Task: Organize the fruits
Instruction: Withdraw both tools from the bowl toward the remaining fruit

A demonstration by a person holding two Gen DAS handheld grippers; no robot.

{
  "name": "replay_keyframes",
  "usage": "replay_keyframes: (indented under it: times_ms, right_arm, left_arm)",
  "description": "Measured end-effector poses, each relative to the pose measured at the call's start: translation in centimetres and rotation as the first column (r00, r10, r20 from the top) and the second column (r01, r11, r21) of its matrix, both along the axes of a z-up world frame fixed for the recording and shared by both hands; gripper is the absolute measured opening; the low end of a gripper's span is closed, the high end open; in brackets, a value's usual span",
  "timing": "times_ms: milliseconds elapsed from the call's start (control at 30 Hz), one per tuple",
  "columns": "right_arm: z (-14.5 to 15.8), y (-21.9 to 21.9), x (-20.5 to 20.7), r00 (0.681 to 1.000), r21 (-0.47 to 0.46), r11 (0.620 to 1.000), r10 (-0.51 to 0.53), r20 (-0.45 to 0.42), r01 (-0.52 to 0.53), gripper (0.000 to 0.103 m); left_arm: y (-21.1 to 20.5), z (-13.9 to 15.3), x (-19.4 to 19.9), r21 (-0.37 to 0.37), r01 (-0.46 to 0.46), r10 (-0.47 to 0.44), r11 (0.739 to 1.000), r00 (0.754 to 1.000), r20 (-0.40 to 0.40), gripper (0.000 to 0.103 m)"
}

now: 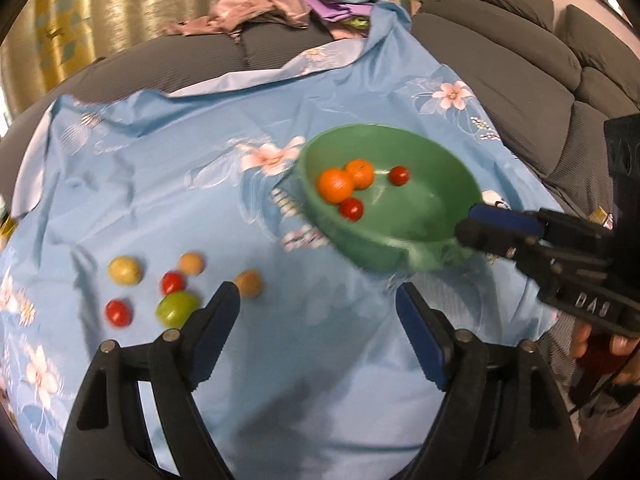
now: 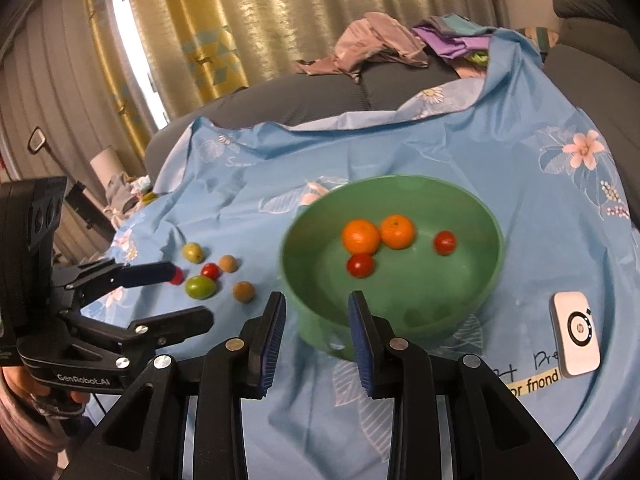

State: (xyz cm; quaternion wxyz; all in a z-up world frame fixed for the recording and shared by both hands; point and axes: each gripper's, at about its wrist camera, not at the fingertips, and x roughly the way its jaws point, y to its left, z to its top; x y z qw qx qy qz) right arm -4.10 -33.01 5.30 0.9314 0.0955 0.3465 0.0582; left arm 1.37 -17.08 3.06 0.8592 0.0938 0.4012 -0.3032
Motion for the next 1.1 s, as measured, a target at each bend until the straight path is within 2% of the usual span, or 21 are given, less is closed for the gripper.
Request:
replay_keyframes:
  times_ms: [333, 567, 700, 867, 1100]
  right_arm:
    - [0.3, 4.4, 0.0, 0.994, -0.023, 0.994, 0.108, -0.004, -0.108, 0.038]
    - [-0.3, 7.5, 0.3, 0.980, -0.044, 0.979, 0.197, -0.030, -0.199, 0.038]
    - [-1.1, 9.0, 1.0, 0.973, -0.048, 0.973, 0.223, -0.062, -0.226, 0.038]
    - [-2.0, 10.6, 1.9, 0.962, -0.056, 0.964, 0.254, -0.097, -0.260, 0.038]
    - [-3.7, 11.9, 3.8, 0.954, -0.066, 0.961, 0.256, -0.154, -0.268, 0.038]
  left_arm:
    - [6.9, 0.0, -1.7, -0.016, -0.142, 0.142, 0.990, 0.990, -0.007, 0.091]
    - [11.3, -0.6, -2.3, -0.024, -0.251, 0.250, 0.968, 0.968, -0.021, 0.100]
    - [13.3, -1.3, -2.3, -0.040, -0.293, 0.292, 0.955, 0.956, -0.042, 0.100]
    - [14.8, -2.1, -2.0, -0.073, -0.314, 0.310, 0.947, 0.948, -0.068, 0.100]
    - [15.2, -3.3, -1.5, -0.092, -0.292, 0.284, 0.952, 0.954, -0.093, 0.100]
